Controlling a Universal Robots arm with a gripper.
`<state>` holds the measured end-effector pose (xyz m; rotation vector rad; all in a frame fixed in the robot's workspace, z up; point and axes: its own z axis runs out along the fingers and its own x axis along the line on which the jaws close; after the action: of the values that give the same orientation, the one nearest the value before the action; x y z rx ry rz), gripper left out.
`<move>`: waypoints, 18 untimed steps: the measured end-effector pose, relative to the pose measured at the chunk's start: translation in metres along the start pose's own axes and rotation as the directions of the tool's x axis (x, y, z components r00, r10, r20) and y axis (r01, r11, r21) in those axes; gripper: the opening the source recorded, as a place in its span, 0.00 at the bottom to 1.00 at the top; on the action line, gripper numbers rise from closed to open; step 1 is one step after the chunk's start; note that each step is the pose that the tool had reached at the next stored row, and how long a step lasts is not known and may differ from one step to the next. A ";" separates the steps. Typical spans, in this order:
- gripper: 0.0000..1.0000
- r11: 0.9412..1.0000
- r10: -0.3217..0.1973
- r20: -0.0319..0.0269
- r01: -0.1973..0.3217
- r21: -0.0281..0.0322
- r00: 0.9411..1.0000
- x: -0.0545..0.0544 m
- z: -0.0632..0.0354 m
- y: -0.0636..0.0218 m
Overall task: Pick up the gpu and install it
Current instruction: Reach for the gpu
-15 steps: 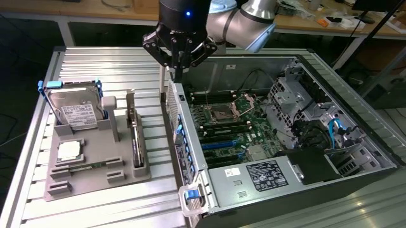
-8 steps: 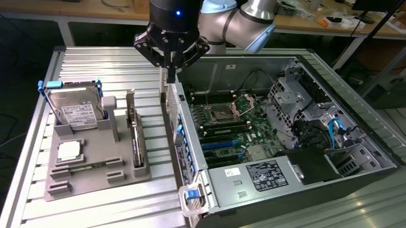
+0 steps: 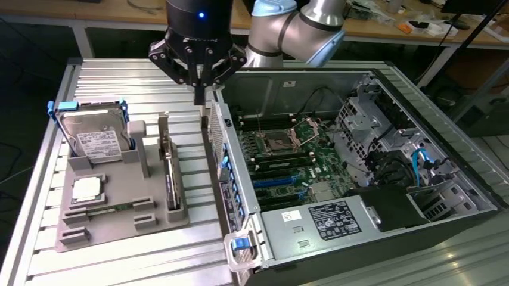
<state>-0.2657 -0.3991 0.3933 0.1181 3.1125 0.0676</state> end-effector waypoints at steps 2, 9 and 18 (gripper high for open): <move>0.11 1.000 0.000 0.000 0.000 0.000 1.000 0.005 -0.0001 -0.0004; 0.11 1.000 0.000 0.000 0.000 0.000 1.000 0.028 -0.0007 -0.0021; 0.11 1.000 0.000 0.000 0.000 0.000 1.000 0.054 -0.0015 -0.0041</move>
<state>-0.3200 -0.3991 0.3933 0.1181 3.1125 0.0676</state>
